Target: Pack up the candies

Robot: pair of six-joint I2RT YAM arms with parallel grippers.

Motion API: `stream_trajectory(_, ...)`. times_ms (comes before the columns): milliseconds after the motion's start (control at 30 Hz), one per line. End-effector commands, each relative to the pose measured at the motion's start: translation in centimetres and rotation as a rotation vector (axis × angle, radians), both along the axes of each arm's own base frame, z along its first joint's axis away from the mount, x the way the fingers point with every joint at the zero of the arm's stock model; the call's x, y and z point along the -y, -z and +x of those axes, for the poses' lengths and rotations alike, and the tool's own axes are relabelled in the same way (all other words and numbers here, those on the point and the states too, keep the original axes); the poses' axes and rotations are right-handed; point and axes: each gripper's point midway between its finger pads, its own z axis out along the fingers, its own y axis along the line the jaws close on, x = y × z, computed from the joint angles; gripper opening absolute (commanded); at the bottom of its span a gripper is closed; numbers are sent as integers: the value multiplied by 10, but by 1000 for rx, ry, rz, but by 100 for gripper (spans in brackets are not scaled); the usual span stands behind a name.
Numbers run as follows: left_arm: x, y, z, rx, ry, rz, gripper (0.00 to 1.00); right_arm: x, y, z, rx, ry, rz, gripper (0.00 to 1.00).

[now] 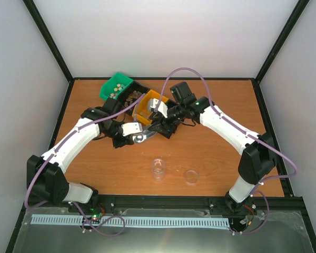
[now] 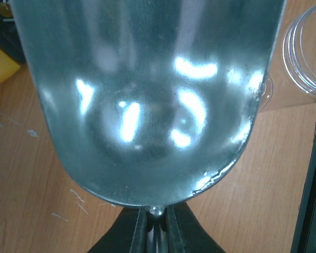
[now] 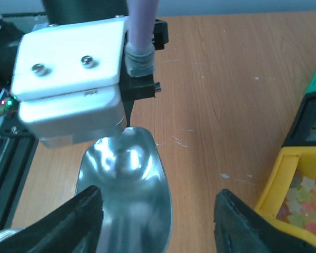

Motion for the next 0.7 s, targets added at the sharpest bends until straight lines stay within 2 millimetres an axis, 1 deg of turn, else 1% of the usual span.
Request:
stream_trajectory(0, 12, -18, 9, 36, -6, -36, 1, -8, 14, 7, 27, 37, -44, 55)
stream_trajectory(67, 12, -19, 9, 42, 1, -36, 1, -8, 19, 11, 25, 47, -59, 51)
stream_trajectory(100, 12, -20, 8, 43, 4, -35, 1, -8, 22, 12, 25, 47, -67, 47)
stream_trajectory(167, 12, -21, 9, 48, 7, -35, 1, -8, 27, 12, 22, 37, -84, 41)
stream_trajectory(267, 13, -25, 9, 52, 15, -39, 1, -7, 34, 9, 20, 15, -109, 35)
stream_trajectory(367, 14, -27, 10, 59, 21, -44, 1, -6, 39, 9, 19, 4, -126, 23)
stream_trajectory(400, 14, -28, 11, 61, 20, -44, 1, -6, 38, 9, 18, -1, -127, 18)
stream_trajectory(533, 17, -32, 11, 59, 13, -60, 1, -7, 35, 3, 10, -47, -124, 3)
stream_trajectory(600, 18, -34, 10, 54, 9, -70, 1, -7, 32, 1, 10, -53, -120, 3)
stream_trajectory(633, 17, -34, 11, 56, -3, -69, 3, -6, 30, 1, 11, -48, -116, 3)
stream_trajectory(667, 16, -35, 13, 59, -22, -69, 8, -5, 27, 3, 11, -39, -109, 3)
